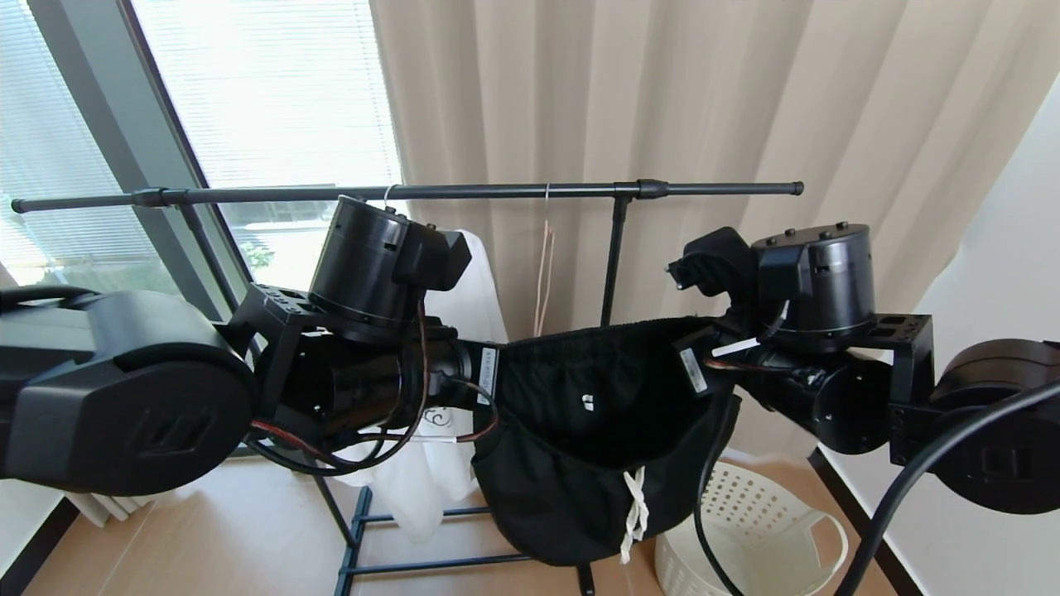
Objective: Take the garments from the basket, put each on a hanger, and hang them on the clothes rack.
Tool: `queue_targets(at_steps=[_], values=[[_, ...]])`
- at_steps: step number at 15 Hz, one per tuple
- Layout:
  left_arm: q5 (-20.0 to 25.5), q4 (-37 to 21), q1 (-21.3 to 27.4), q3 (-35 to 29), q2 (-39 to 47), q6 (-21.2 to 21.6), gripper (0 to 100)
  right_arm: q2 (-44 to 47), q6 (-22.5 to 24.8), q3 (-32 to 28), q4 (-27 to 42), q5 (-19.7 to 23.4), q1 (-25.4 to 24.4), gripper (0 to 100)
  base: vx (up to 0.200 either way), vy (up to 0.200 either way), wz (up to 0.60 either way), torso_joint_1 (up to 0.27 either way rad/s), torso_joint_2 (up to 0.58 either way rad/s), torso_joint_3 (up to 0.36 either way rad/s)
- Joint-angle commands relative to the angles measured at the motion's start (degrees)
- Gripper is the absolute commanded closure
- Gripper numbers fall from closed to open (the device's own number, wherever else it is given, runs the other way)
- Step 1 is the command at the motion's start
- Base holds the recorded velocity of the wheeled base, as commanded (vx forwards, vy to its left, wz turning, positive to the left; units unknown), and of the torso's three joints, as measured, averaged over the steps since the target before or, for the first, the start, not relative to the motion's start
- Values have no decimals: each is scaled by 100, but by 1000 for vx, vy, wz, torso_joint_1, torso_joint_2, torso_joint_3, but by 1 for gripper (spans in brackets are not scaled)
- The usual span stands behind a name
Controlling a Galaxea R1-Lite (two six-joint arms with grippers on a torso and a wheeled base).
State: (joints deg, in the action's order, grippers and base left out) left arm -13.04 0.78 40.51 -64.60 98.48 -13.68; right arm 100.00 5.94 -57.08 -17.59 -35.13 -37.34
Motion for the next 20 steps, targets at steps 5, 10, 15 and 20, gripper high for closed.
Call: queue_targets(at_steps=[5,10,15,20], values=[[215,27,-465,-44,-224,331,100,-525,-93,-278,72,-284,-291,100,0,0,0,0,0,0],[355,168,-614,387,-575,331,100,-402,13,-330,-43,-257,-467,100,0,0,0,0,0,0],[338,599,-650,290,-540,348,100,-402,39,-497,19,-257,-573,100,0,0,0,0,0,0],[294,599,-658,281,-566,339,100,-191,57,-752,-34,-90,-502,100,0,0,0,0,0,0]])
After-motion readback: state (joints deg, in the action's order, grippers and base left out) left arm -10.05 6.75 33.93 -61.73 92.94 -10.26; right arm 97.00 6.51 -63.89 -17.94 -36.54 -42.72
